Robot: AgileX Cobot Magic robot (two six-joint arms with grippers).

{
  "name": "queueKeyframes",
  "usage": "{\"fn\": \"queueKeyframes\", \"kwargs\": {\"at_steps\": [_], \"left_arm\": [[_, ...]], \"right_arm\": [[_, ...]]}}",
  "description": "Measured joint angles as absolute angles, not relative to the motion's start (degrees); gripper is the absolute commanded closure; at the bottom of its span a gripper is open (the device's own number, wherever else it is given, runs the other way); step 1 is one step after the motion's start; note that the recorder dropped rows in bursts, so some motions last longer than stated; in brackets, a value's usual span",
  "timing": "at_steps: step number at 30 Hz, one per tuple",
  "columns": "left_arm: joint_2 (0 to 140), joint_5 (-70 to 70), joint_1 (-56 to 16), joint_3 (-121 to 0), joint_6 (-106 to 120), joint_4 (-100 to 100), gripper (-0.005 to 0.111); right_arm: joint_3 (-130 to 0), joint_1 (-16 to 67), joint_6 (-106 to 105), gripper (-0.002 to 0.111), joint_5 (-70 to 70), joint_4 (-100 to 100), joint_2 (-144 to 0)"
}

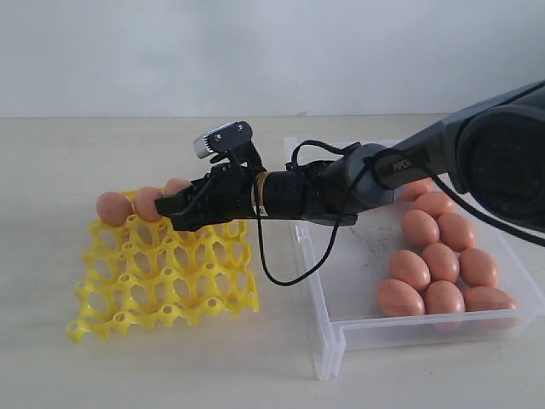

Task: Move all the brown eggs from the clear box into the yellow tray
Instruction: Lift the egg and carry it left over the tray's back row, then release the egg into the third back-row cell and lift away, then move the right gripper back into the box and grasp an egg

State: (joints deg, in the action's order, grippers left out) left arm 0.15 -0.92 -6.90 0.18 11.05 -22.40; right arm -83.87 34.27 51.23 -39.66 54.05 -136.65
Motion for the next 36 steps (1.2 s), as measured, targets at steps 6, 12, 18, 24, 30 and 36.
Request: {"fn": "queueKeyframes", "kwargs": {"at_steps": [6,12,18,24,30,36], "left_arm": [[0.15,-0.92,-6.90,0.18,11.05,-22.40,0.103],[0.15,-0.92,-6.90,0.18,11.05,-22.40,0.103],[0.15,-0.92,-6.90,0.18,11.05,-22.40,0.103],[0.15,-0.92,-6.90,0.18,11.05,-22.40,0.103],[0.15,-0.92,-6.90,0.18,11.05,-22.40,0.103],[0.15,-0.92,-6.90,0.18,11.05,-22.40,0.103]], "right_arm": [[-83.87,34.27,51.33,0.049,-36.58,54.49,-133.35],[-83.87,34.27,51.61,0.052,-34.23,55.81,-130.43],[-83.87,34.27,52.75,0.100,-26.04,59.57,-127.54],[-83.74,34.27,61.14,0.108,-12.49,70.97,-120.78],[-79.77,34.27,64.71,0.108,4.92,75.99,-111.68],[-76.50,33.60,49.12,0.108,32.87,68.65,-106.29]]}}
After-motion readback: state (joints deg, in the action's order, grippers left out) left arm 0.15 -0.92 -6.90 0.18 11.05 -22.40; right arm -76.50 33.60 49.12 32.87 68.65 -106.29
